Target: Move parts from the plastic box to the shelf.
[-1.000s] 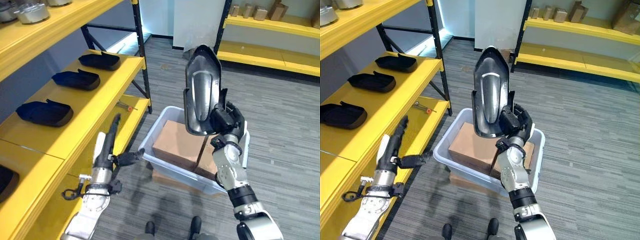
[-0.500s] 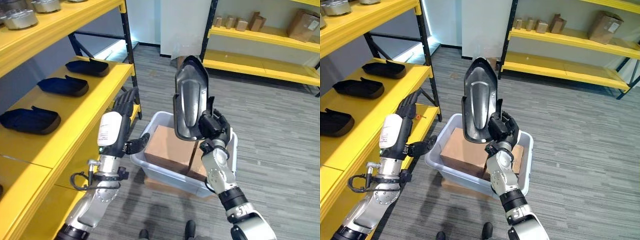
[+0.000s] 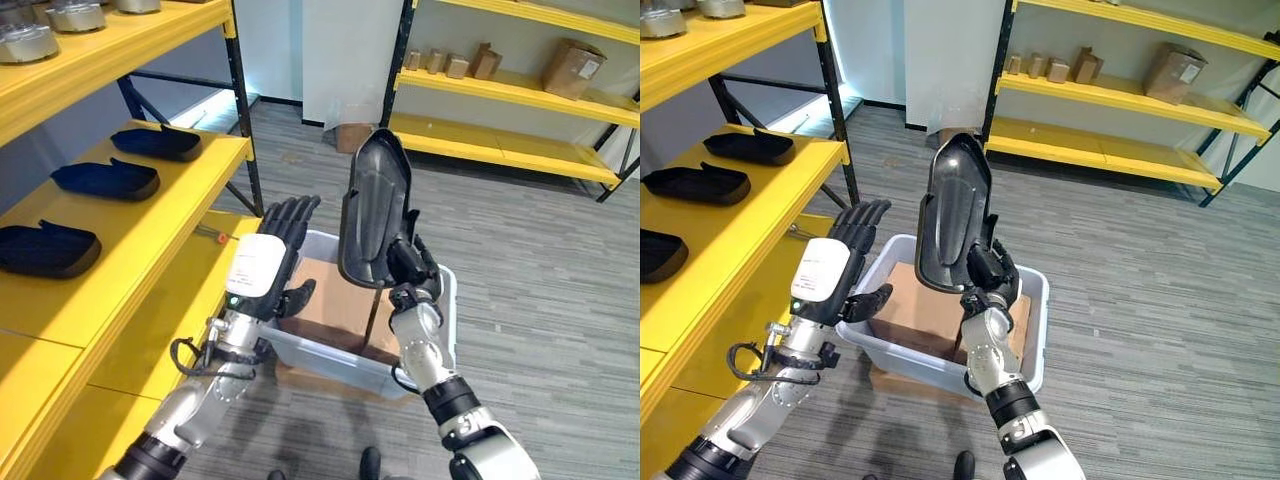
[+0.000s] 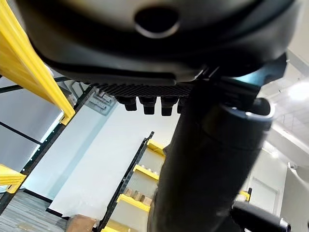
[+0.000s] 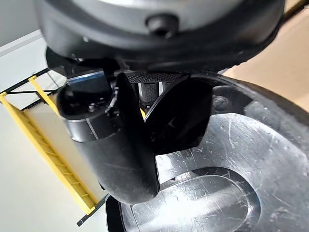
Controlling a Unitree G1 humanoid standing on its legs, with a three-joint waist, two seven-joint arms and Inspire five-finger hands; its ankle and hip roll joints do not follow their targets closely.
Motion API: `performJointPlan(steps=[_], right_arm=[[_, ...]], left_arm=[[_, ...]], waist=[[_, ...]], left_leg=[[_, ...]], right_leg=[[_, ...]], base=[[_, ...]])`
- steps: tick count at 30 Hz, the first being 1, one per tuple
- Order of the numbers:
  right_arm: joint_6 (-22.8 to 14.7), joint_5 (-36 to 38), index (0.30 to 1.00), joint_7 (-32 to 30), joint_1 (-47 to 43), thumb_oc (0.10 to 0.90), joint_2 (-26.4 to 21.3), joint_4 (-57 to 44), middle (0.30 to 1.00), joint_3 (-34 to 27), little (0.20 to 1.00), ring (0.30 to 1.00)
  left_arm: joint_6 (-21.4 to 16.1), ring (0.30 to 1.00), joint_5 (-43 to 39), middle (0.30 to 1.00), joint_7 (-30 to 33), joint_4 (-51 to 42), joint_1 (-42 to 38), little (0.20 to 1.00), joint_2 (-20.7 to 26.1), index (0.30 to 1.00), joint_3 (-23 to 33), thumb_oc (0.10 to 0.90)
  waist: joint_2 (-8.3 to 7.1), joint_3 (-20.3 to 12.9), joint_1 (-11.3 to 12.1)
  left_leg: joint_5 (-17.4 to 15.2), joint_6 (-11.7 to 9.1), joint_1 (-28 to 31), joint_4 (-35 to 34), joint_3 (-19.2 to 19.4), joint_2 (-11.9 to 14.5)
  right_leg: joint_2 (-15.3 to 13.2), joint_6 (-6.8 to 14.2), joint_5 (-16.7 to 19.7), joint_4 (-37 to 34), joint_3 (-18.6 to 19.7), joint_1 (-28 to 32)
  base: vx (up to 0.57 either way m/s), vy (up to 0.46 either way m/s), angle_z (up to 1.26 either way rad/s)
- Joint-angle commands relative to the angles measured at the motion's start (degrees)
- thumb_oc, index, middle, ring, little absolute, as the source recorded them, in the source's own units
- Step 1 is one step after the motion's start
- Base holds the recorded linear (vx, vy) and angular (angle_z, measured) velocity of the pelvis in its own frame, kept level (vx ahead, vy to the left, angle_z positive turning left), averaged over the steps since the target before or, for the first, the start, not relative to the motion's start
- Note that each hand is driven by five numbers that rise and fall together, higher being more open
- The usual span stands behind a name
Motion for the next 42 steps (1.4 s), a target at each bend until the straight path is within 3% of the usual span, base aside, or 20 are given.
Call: performJointPlan(steps=[1,12,25,42], right_arm=[[-7.84,0.17,0.300,5.45,-7.26,0.400,1.21,-4.88,0.300,-1.33,0.300,0.300],[-8.28,1.13,0.300,5.93,-7.83,0.400,1.72,-4.84,0.300,-0.55,0.300,0.300],[-9.60,2.16,0.300,4.66,-8.63,0.400,2.18,-0.01,0.300,-2.24,0.300,0.300],[-9.12,2.94,0.300,5.00,-12.17,0.400,3.77,7.10,0.300,-1.41,0.300,0.300]], left_arm=[[-0.88,1.000,3.31,1.000,2.48,-1.48,-6.19,1.000,3.03,1.000,-1.43,0.900],[-0.27,1.000,8.11,1.000,3.24,-0.26,-8.49,1.000,4.21,1.000,-4.02,0.900],[0.98,1.000,13.36,1.000,8.33,-3.09,-14.32,1.000,6.77,1.000,-6.60,0.900],[-2.58,1.000,14.77,1.000,3.74,-0.06,-22.80,1.000,6.50,1.000,-19.30,0.900]], waist=[[-0.66,-6.25,-0.01],[-1.19,-6.35,-0.07],[-3.04,-6.53,0.23],[-3.64,-6.58,-0.46]], left_leg=[[-7.49,2.65,2.93,-0.38,0.78,1.08],[-7.70,2.80,3.09,-0.36,0.94,0.86],[-8.13,2.83,3.33,-0.34,0.84,1.24],[-8.04,2.83,3.50,-0.40,1.10,1.35]], right_leg=[[-5.78,7.36,-1.12,0.65,-1.72,-0.21],[-5.63,7.52,-1.16,0.82,-1.35,-0.25],[-5.17,7.72,-1.40,0.85,-1.61,0.14],[-4.71,7.41,-1.37,0.90,-1.20,-0.02]], base=[[-0.01,0.002,-0.11],[0.00,0.002,-0.03],[0.01,0.001,0.00],[0.01,0.001,0.00]])
